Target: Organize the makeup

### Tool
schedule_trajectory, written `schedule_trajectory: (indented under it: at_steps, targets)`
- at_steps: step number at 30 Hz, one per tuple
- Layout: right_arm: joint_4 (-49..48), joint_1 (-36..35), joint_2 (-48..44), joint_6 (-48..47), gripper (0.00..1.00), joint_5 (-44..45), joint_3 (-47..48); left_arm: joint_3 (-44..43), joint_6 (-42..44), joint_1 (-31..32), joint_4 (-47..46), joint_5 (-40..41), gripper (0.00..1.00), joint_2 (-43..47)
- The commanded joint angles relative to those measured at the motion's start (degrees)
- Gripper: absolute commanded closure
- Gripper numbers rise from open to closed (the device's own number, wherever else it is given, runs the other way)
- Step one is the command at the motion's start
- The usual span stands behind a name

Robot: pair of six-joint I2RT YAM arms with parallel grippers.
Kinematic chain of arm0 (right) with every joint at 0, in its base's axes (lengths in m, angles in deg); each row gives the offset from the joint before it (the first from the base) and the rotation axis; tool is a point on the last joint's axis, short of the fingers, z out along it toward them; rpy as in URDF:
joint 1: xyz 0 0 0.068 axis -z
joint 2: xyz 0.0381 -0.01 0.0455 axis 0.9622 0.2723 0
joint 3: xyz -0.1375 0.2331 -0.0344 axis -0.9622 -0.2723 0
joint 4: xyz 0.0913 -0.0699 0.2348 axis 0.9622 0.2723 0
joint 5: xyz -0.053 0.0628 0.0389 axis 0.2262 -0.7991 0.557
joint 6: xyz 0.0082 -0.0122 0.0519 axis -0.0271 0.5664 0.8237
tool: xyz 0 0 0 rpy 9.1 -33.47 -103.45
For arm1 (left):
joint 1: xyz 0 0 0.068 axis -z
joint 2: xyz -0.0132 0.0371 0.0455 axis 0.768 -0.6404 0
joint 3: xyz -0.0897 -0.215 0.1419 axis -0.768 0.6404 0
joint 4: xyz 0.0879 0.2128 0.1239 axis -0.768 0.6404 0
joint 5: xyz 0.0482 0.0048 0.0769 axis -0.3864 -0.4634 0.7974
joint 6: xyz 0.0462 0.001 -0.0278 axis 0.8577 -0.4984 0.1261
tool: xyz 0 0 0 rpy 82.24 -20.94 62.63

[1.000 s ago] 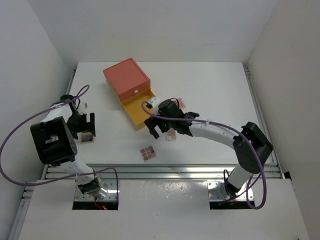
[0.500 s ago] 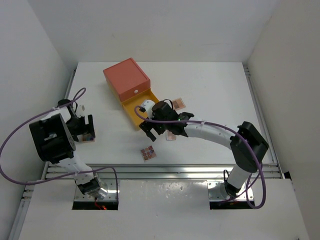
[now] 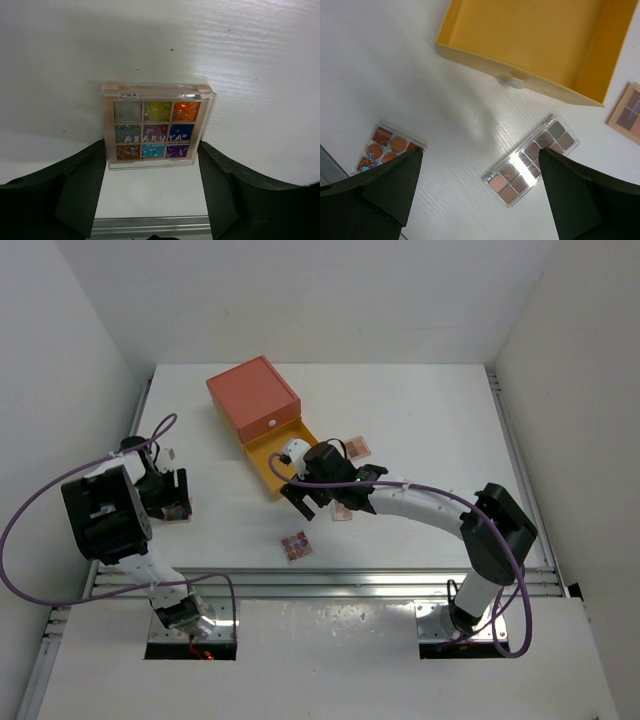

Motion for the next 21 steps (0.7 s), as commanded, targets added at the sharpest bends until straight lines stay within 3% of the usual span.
schedule_trajectory:
  at_steps: [1,4,16,18,19,21]
  targets:
    - [-1.84,-0.24,-1.38,-1.09,0.0,2.15,0.09,0.93,3.8,2.23,-3.02,-1.0,0.26,-0.5]
    - [-2.28,-0.15,-1.65,-1.71,0.0,3.03,-0.35,0.93,6.62,3.81,-3.02,-2.16,0.34,-0.49]
    - [-8.87,-0.15,-6.83,-2.24,0.0,8.83,-9.48,-3.81,18.4,12.33,-3.02,-3.84,0.41,-6.11]
    - [-9.66,-0.15,-7.88,-2.24,0.0,9.54,-10.88,-3.82,19.54,12.87,-3.02,-3.3,0.34,-6.12]
    - [-9.84,-0.06,-8.06,-2.32,0.0,10.15,-11.76,-4.34,20.24,13.66,-3.02,-2.6,0.23,-6.12]
    - [-10.28,-0.15,-9.38,-2.15,0.0,10.59,-13.0,-4.34,20.25,14.37,-2.41,-2.6,0.09,-6.12]
